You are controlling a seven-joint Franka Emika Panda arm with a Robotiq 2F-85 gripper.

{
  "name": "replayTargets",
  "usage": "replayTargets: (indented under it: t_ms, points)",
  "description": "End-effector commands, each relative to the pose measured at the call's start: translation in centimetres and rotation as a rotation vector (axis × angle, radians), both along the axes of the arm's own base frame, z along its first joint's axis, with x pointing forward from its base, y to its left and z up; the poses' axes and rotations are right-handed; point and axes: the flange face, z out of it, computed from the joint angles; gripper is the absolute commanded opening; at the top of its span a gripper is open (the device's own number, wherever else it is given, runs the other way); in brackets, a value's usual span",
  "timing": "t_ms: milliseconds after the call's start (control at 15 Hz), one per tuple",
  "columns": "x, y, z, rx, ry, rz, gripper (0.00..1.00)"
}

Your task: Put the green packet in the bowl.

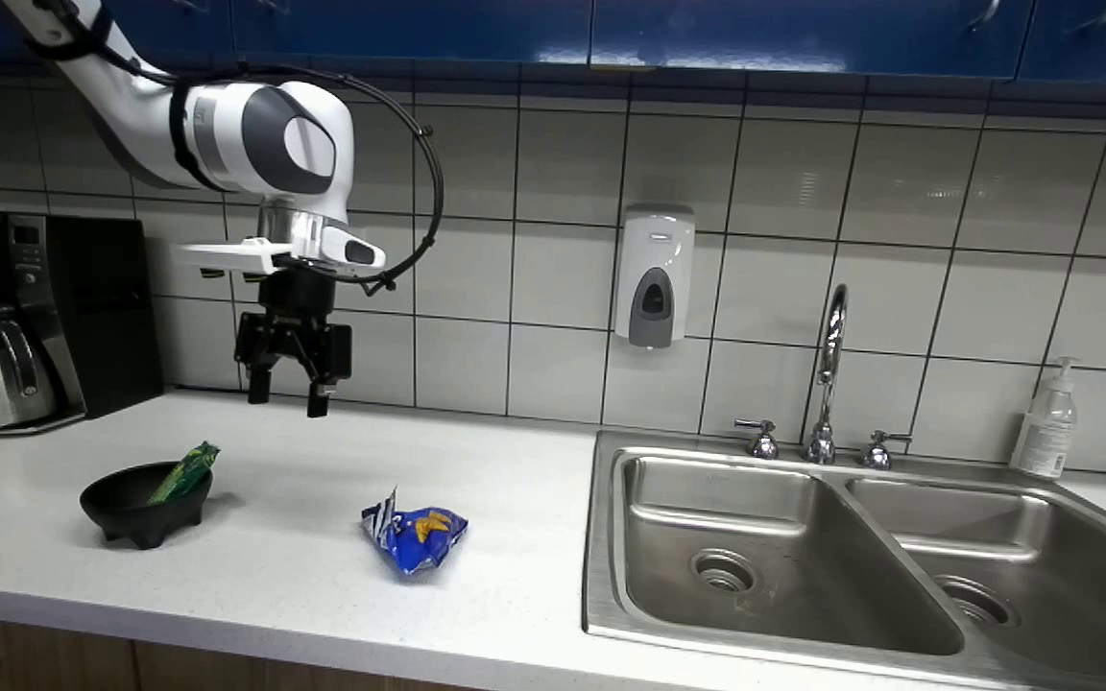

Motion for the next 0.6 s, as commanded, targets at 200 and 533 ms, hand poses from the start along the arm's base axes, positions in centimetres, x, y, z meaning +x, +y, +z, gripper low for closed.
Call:
replayTargets:
  t_ms: [200, 533]
  points:
    - [-3.0, -0.7, 0.6, 0.014, -0.009, 0.039, 1.0]
    - [-2.4, -0.2, -0.1, 0.007, 0.005, 0.026, 1.0]
